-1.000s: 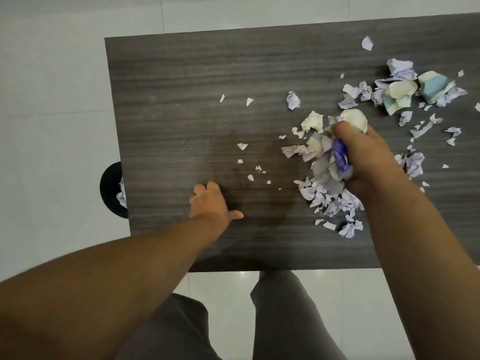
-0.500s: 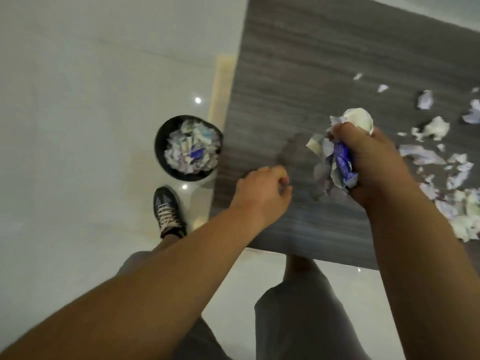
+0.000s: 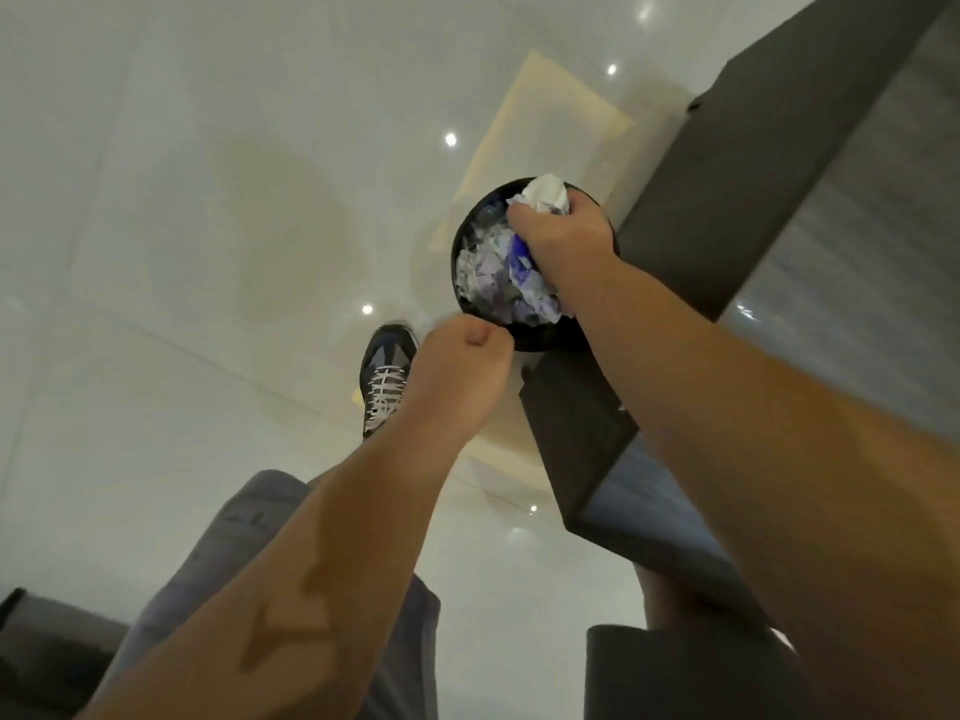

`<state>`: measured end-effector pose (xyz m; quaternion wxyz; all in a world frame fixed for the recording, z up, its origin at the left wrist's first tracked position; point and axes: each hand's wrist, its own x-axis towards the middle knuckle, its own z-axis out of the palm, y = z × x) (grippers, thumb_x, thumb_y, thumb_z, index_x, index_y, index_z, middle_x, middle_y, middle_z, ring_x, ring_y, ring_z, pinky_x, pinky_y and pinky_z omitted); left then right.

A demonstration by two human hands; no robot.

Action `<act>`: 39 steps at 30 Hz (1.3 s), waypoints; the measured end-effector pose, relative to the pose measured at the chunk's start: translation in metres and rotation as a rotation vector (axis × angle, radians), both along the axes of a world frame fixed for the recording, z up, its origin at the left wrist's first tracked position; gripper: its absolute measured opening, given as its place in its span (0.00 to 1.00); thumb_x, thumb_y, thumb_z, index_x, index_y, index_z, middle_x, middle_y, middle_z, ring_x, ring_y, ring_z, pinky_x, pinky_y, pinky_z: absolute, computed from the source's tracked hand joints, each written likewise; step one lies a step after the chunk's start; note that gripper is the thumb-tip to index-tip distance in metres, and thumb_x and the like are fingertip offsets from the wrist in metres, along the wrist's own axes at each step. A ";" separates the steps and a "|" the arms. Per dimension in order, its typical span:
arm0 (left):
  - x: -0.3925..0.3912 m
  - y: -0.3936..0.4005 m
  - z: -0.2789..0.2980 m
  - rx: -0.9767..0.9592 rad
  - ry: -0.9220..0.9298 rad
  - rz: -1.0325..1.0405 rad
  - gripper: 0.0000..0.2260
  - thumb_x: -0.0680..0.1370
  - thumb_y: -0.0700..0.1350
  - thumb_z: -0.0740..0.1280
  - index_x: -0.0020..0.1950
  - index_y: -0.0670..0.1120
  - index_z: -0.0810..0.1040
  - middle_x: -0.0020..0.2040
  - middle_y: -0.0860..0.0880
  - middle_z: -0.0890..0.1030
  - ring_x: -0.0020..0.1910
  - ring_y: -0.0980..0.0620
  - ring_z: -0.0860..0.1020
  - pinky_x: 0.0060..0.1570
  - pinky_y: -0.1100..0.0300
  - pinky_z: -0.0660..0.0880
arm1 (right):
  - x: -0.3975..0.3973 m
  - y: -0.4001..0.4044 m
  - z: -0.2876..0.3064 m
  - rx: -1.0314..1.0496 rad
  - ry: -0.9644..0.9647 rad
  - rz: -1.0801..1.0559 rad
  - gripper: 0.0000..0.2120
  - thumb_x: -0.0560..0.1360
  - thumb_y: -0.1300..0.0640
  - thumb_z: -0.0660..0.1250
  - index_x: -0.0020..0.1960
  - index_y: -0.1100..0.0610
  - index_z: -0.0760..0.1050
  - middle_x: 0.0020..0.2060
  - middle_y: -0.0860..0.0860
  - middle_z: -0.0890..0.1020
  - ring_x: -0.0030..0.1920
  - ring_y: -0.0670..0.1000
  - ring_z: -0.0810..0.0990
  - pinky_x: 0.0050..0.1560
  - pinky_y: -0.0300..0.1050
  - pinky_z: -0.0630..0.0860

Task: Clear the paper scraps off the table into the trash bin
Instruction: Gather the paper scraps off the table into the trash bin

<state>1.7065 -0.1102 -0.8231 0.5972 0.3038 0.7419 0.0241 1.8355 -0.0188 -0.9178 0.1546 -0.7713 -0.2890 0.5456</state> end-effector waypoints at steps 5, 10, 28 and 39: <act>-0.008 0.012 -0.011 0.074 -0.008 -0.002 0.09 0.85 0.50 0.64 0.46 0.53 0.80 0.44 0.51 0.83 0.39 0.61 0.81 0.33 0.66 0.74 | -0.007 0.000 -0.074 -0.154 -0.294 0.297 0.29 0.80 0.40 0.71 0.75 0.52 0.74 0.73 0.58 0.73 0.71 0.64 0.76 0.68 0.55 0.73; -0.005 0.022 -0.016 0.084 -0.061 0.017 0.08 0.84 0.50 0.64 0.47 0.57 0.78 0.43 0.56 0.83 0.41 0.78 0.75 0.36 0.83 0.67 | -0.015 -0.013 -0.080 -0.163 -0.283 0.344 0.40 0.74 0.31 0.75 0.80 0.46 0.68 0.79 0.55 0.63 0.72 0.64 0.75 0.72 0.60 0.75; 0.017 0.017 -0.024 0.085 0.013 0.028 0.05 0.85 0.44 0.67 0.54 0.54 0.80 0.43 0.59 0.81 0.36 0.80 0.75 0.27 0.79 0.68 | 0.019 -0.011 -0.042 -0.255 -0.329 0.335 0.14 0.81 0.59 0.68 0.65 0.54 0.83 0.63 0.56 0.83 0.55 0.55 0.79 0.48 0.48 0.79; 0.023 0.015 -0.020 0.086 0.046 -0.006 0.07 0.82 0.52 0.65 0.47 0.58 0.82 0.40 0.56 0.84 0.38 0.61 0.83 0.34 0.62 0.77 | 0.028 -0.006 0.035 -0.141 0.083 -0.047 0.09 0.82 0.55 0.66 0.52 0.53 0.85 0.38 0.49 0.87 0.40 0.51 0.86 0.42 0.47 0.84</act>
